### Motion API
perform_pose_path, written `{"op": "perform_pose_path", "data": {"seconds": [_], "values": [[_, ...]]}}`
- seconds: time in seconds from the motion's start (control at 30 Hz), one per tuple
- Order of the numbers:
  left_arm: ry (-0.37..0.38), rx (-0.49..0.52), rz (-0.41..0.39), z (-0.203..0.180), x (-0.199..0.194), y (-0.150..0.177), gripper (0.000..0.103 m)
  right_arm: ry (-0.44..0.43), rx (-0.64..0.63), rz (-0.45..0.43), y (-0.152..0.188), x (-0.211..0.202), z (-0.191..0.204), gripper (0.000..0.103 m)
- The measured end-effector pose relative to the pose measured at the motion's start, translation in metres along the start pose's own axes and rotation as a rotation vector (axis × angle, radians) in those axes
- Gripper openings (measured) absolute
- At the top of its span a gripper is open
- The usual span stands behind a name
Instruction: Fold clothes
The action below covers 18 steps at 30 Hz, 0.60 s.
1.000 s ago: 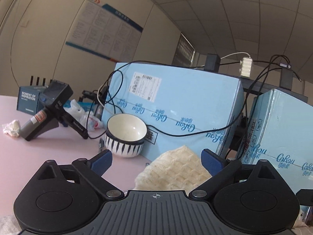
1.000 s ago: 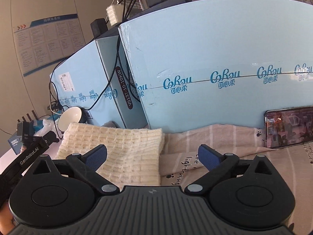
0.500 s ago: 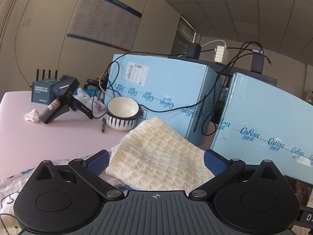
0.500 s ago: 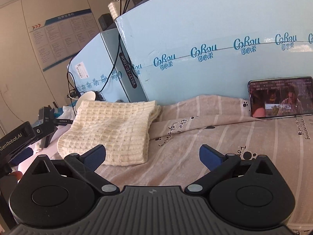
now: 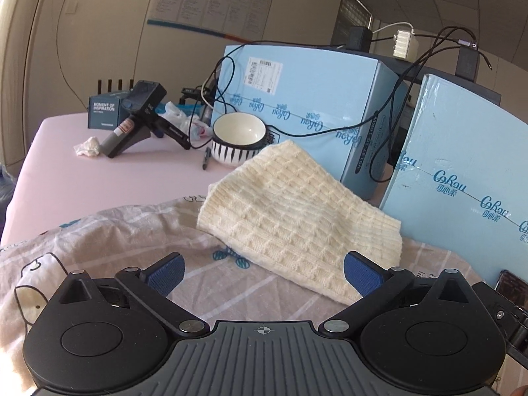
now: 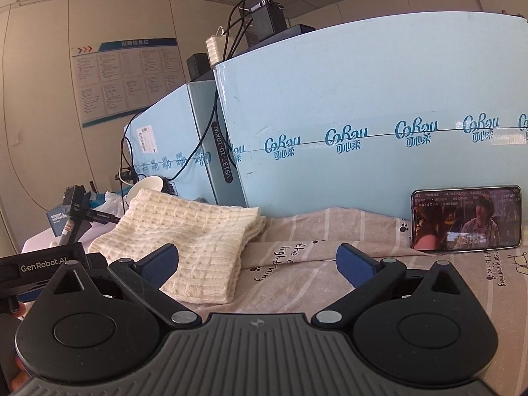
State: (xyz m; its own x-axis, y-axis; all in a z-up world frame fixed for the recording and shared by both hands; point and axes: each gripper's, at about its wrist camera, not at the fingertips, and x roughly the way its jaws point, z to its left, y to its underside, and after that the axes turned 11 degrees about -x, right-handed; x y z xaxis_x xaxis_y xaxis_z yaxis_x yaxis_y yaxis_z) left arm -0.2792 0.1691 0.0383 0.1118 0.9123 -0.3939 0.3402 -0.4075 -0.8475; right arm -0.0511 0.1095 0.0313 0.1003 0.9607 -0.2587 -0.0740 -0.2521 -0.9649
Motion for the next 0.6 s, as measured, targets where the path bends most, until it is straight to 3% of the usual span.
{"op": "perform_pose_path", "data": {"seconds": [0.23,0.43,0.6], "values": [[0.008,0.117,-0.184,-0.006,-0.007,0.01,0.103,0.039,0.009,-0.006,0.01,0.008,-0.001,0.103],[0.022,0.219,-0.164,-0.02,0.001,0.02,0.103,0.051,-0.016,0.022,0.016,0.013,0.003,0.103],[0.04,0.239,-0.152,-0.022,0.002,0.024,0.103,0.05,-0.078,0.03,0.019,0.015,0.014,0.103]]}}
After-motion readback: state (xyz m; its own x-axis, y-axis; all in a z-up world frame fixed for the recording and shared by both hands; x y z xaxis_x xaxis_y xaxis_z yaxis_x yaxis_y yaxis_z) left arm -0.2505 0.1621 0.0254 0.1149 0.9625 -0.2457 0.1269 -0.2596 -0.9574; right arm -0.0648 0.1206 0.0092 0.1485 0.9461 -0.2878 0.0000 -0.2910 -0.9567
